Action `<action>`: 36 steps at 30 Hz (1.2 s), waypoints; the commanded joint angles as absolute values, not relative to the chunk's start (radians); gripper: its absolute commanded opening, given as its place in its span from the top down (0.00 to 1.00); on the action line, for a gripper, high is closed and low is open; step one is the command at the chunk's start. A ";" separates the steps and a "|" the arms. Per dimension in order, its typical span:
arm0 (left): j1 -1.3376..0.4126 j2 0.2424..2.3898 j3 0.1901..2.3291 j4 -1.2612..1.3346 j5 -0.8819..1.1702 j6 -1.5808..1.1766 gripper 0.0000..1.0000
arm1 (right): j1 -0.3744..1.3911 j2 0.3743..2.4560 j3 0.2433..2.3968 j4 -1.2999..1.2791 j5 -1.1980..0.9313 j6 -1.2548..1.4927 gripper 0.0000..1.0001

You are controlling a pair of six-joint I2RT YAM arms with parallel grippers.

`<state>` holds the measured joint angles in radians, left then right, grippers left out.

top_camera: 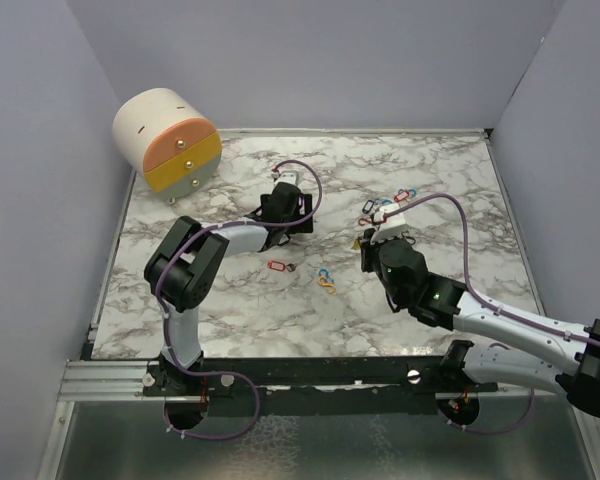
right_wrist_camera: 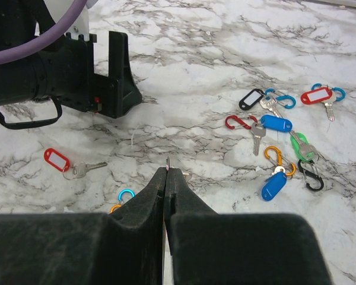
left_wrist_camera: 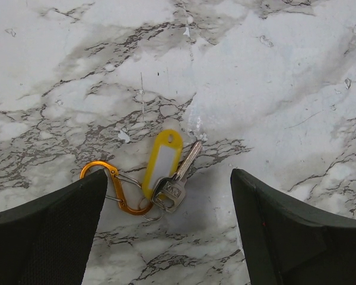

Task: Put the keys on the keyring

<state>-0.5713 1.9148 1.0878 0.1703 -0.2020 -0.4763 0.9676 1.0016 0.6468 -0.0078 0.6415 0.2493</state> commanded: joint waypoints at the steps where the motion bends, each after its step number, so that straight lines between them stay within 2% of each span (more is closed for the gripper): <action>1: -0.574 1.866 1.073 0.158 -0.206 -0.483 0.13 | 0.973 1.010 0.650 0.003 0.651 0.247 0.99; 11: -0.574 1.818 0.992 0.164 -0.225 -0.497 0.13 | 0.973 1.014 0.652 0.005 0.645 0.248 0.99; 24: -0.587 1.644 0.893 0.194 -0.213 -0.522 0.13 | 0.973 1.064 0.650 -0.006 0.602 0.272 0.99; 31: -0.669 1.617 0.865 0.180 -0.227 -0.527 0.13 | 0.972 1.103 0.650 -0.015 0.589 0.301 0.99; 36: -0.778 1.622 0.860 0.144 -0.256 -0.542 0.13 | 0.972 1.080 0.682 -0.092 0.662 0.348 0.99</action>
<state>-0.7040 1.6394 0.8726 0.1646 -0.2157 -0.5220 0.9676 1.1015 0.6472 -0.0296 0.6109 0.2974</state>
